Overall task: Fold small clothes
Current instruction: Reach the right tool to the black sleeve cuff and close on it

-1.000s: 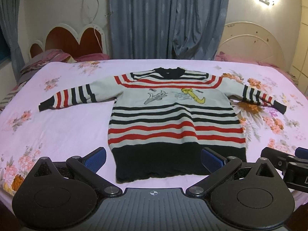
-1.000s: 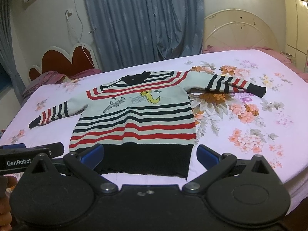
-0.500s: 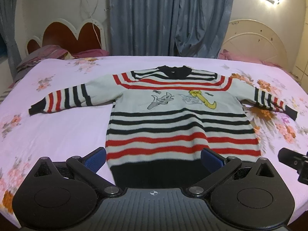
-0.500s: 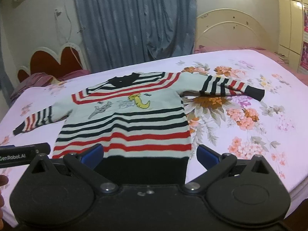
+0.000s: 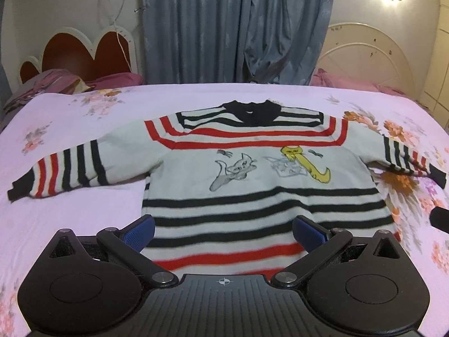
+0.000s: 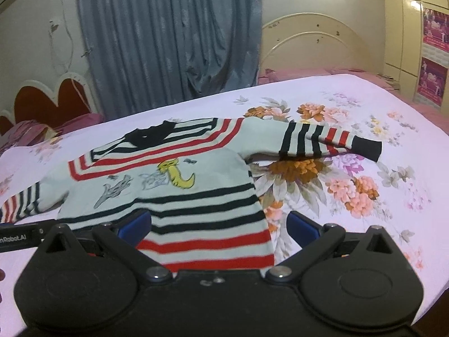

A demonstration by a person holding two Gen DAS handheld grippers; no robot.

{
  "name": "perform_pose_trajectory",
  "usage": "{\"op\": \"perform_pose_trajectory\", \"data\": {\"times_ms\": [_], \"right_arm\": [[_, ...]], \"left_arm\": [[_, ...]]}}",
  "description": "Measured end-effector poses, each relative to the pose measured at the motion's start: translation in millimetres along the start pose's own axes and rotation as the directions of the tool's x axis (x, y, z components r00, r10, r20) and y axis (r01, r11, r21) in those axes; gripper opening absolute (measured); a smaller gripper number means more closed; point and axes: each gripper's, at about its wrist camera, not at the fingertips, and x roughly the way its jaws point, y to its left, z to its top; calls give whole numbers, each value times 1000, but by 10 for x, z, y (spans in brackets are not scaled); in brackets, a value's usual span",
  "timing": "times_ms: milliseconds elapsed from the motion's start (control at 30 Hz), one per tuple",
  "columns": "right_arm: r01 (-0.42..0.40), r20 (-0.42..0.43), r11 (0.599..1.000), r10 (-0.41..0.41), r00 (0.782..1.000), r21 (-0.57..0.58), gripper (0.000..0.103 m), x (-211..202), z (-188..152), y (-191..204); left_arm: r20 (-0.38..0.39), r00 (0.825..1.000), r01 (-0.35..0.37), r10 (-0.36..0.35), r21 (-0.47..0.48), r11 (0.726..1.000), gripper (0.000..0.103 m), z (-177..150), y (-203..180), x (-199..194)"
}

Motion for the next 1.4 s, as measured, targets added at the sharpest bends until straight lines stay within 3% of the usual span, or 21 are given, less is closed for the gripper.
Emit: {"op": "perform_pose_trajectory", "data": {"times_ms": [233, 533, 733, 1100, 1400], "right_arm": [[21, -11, 1000, -21, 1000, 18, 99, 268, 138, -146], [19, -33, 999, -18, 999, 27, 92, 765, 373, -571], [48, -66, 997, -44, 997, 59, 80, 1239, 574, -1084], [181, -156, 961, -150, 976, 207, 79, 2045, 738, -2192], [191, -159, 922, -144, 977, 336, 79, 2361, 803, -2638]], "left_arm": [[-12, 1000, -4, 4, -3, 1000, 103, 149, -91, 328], [-21, 1000, -14, 14, -28, 1000, 103, 325, -493, 756], [-32, 999, -20, 19, -39, 999, 103, 462, -851, 1105], [-57, 997, -62, 61, -4, 998, 103, 625, -1273, 1652], [-78, 992, -99, 100, 15, 995, 103, 665, -1247, 1871]]}}
